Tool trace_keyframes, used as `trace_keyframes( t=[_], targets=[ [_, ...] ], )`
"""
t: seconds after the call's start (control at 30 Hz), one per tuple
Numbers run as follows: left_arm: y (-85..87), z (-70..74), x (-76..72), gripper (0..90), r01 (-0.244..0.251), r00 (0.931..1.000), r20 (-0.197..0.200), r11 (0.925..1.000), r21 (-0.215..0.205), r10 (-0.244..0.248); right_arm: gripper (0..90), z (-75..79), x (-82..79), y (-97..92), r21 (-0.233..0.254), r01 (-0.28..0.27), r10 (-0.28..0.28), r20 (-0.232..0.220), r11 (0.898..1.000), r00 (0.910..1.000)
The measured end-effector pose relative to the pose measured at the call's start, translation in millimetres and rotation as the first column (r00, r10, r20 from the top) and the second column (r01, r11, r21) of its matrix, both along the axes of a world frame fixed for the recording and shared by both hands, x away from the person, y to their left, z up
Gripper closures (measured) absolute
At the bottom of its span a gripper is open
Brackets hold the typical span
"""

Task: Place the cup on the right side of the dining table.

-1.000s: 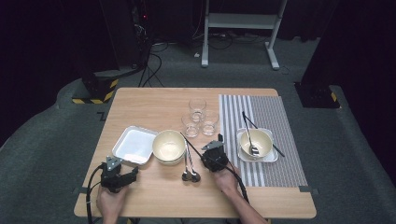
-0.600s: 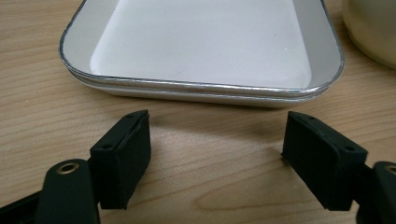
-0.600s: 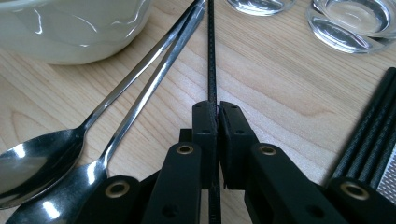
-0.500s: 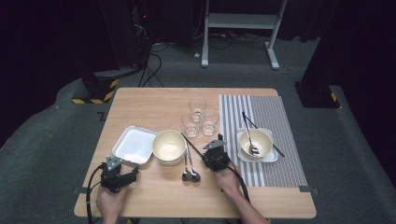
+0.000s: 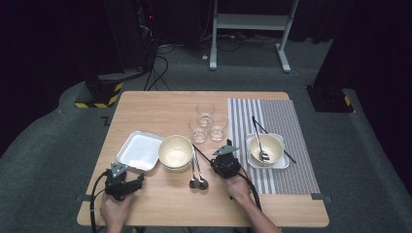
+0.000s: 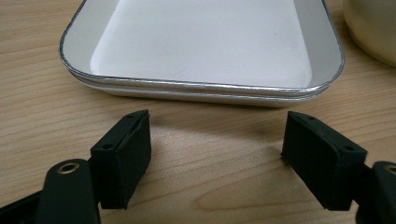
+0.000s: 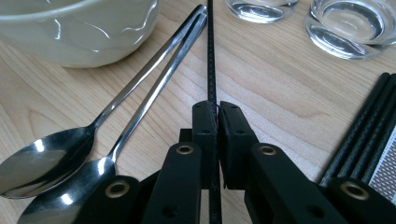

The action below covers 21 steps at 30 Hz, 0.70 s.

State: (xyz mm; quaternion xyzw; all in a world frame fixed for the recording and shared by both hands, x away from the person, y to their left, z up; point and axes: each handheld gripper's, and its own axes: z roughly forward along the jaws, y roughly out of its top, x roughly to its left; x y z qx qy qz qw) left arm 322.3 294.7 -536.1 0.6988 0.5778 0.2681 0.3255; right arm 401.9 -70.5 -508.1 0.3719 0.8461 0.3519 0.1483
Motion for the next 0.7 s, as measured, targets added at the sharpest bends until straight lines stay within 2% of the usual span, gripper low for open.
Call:
trace_keyframes(
  t=[0.7],
  targets=[
    [0.1,0.0,0.0,24.0,0.0,1.0,0.0,1.0,-0.001,0.0,86.1,10.6,-2.5,-4.5,0.015,-0.012,0.012,0.026,1.0,0.9996]
  ],
)
